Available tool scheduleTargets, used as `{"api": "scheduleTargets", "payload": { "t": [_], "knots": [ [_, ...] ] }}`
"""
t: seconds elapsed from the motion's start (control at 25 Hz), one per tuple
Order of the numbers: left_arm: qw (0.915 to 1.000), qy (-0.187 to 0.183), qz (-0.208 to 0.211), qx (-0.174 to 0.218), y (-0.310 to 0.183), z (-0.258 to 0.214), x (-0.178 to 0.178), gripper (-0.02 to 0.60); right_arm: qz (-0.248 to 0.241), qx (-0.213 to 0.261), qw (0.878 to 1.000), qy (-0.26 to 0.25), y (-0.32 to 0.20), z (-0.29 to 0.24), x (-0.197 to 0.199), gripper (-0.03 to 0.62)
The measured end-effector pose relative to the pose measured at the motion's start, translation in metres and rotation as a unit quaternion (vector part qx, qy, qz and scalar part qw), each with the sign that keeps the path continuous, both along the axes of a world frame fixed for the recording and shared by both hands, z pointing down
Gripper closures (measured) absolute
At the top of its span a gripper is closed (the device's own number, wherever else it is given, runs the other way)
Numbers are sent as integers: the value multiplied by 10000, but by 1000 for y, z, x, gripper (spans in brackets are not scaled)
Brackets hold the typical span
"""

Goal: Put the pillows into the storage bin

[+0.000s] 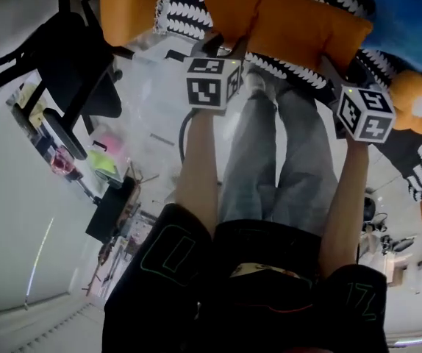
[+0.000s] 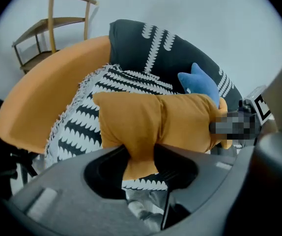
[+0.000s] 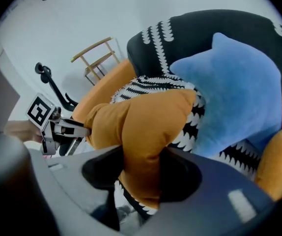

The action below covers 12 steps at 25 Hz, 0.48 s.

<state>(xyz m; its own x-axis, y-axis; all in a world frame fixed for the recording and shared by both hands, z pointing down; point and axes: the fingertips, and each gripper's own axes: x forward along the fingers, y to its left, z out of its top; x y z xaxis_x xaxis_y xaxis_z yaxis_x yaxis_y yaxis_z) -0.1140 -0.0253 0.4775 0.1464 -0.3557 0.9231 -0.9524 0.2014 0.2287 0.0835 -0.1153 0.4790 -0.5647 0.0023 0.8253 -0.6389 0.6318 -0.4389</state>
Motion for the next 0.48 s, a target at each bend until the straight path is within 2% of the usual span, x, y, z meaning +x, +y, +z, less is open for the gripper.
{"api": "scheduleTargets", "payload": {
  "t": [0.2,0.48],
  "knots": [
    [9964,-23,-843,61,64,3,-16,402,-810,198,9965,-19,28,0,-37,382],
    [9762,-105,-2154,215,179,4,-39,403,-2109,291,9770,-80,101,2,-98,380]
  ]
}}
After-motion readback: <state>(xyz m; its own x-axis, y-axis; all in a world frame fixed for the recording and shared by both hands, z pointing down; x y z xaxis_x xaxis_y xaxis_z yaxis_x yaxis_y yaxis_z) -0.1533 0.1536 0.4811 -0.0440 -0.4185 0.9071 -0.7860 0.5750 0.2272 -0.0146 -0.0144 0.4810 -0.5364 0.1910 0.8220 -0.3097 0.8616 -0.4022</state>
